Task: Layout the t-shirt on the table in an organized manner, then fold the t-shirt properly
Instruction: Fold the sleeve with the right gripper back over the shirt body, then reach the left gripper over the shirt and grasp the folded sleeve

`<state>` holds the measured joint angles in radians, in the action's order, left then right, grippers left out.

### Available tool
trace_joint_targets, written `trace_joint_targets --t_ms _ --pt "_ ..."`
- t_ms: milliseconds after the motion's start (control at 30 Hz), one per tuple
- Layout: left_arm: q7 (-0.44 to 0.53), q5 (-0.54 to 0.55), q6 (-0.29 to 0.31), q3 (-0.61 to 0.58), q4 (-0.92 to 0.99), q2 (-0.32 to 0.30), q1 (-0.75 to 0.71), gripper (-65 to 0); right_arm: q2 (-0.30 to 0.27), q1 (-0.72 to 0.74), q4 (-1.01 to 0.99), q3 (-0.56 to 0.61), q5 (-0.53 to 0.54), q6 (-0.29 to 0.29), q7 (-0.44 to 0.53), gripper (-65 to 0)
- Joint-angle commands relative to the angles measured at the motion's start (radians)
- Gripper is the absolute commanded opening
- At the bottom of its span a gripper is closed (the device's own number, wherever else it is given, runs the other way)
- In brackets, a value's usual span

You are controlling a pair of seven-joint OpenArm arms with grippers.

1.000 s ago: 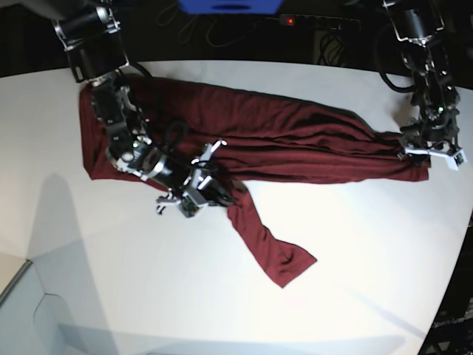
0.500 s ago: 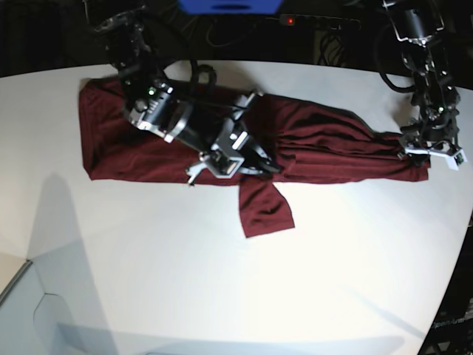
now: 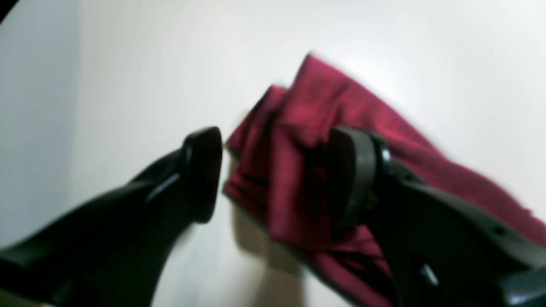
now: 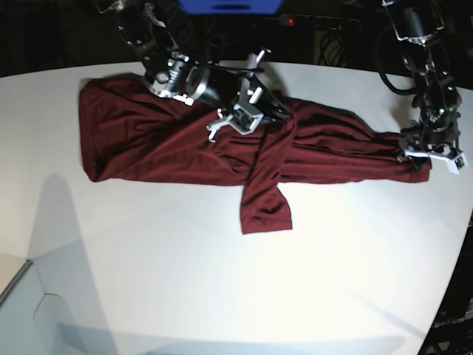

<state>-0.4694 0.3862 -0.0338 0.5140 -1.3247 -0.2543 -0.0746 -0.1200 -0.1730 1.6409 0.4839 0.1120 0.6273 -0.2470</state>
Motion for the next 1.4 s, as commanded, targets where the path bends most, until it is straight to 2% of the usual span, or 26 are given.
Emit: trace_joint_targets --t_ms 0,100,233,333,433,600,733,900,1000,1100,1233,1367 --pt "0.021 0.000 -0.002 0.002 -0.032 -0.017 0.009 -26.9 0.001 0.010 0.022 0.000 0.022 -0.001 0.031 -50.2" --pt "-0.002 0.000 -0.002 0.002 -0.065 -0.017 0.009 -26.9 -0.002 0.008 0.048 -0.004 0.022 -0.001 0.031 -36.0" --pt "-0.039 0.000 -0.002 0.004 -0.115 -0.017 0.009 -26.9 -0.034 -0.015 0.117 -0.020 0.022 -0.001 0.034 -26.5" --pt "-0.044 0.000 -0.002 0.004 -0.160 -0.017 0.009 -26.1 -0.042 -0.035 0.164 -0.066 0.022 -0.001 0.033 -25.9" --pt "-0.045 0.010 -0.002 0.004 -0.204 -0.017 0.009 -21.3 -0.042 -0.044 0.172 -0.121 0.022 -0.001 0.033 -25.9" --pt "-0.110 0.168 -0.002 -0.010 -0.330 -0.015 0.012 -12.2 -0.043 -0.092 0.172 -0.241 0.022 -0.001 0.039 -25.9" --pt "-0.113 0.221 -0.002 -0.153 -0.335 0.019 0.100 -11.9 -0.045 -0.110 0.172 -0.320 0.024 -0.001 0.039 -25.9" --pt "-0.113 0.112 -0.002 -0.378 -0.223 0.097 0.221 -11.9 -0.059 -0.136 0.181 -0.420 0.025 -0.001 0.038 -25.9" --pt "-0.111 0.007 -0.002 -0.555 -0.091 0.143 0.321 -11.9 -0.065 -0.138 0.181 -0.482 0.025 0.001 0.033 -25.9" --pt "-0.111 -0.066 -0.002 -0.676 0.023 0.174 0.387 -11.9 -0.065 -0.155 0.190 -0.528 0.025 0.001 0.033 -25.9" --pt "-0.110 -0.114 -0.002 -0.759 0.178 0.230 0.477 -11.9 -0.062 -0.171 0.200 -0.571 0.025 0.001 0.033 -25.9" --pt "-0.108 -0.157 -0.004 -0.760 0.281 0.266 0.523 -11.9 -0.063 -0.184 0.201 -0.572 0.025 0.001 0.033 -25.9"
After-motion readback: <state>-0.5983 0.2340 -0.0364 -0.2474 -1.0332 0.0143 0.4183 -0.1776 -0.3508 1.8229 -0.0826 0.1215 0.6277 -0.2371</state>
